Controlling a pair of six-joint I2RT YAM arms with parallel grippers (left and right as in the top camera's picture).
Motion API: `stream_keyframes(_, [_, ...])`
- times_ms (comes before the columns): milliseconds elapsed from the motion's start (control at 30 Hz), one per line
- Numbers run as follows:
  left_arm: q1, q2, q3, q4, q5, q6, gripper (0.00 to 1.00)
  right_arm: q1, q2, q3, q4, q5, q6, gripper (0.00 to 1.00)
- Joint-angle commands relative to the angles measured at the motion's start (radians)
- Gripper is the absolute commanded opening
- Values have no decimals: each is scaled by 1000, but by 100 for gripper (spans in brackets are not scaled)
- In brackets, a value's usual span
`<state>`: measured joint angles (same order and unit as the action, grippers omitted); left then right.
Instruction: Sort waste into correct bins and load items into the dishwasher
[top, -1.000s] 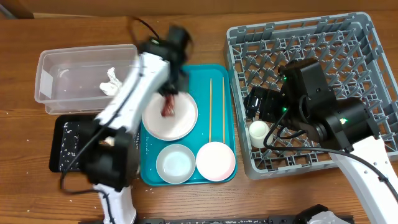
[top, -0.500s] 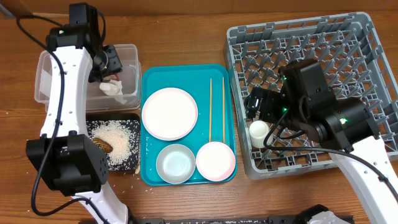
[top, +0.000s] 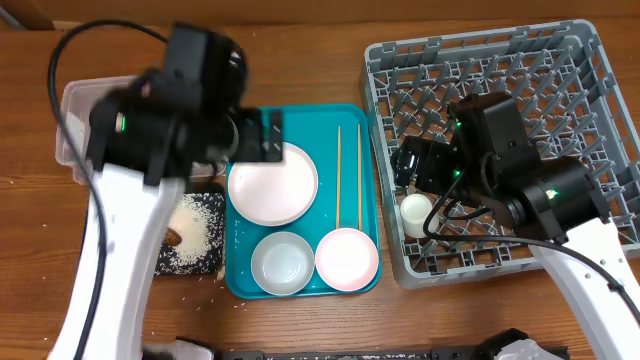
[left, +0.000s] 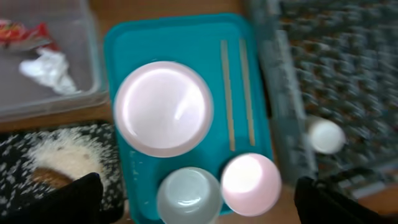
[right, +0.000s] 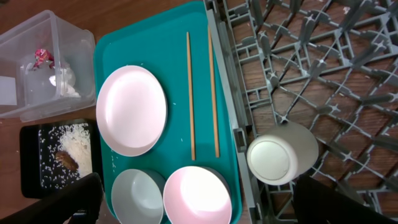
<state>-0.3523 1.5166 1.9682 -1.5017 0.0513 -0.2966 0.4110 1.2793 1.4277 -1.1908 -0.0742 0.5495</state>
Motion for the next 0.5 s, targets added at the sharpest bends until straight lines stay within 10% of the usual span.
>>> stream_keyframes(0, [-102, -44, 11, -5, -2, -2, 100, -3, -2, -2, 5, -2, 2, 100])
stream_keyframes(267, [-148, -55, 3, 18, -83, 92, 100, -3, -2, -2, 5, -2, 2, 100])
stream_keyframes(467, [-145, -121, -35, 270, -95, 387, 100, -3, -2, -2, 5, -2, 2, 100])
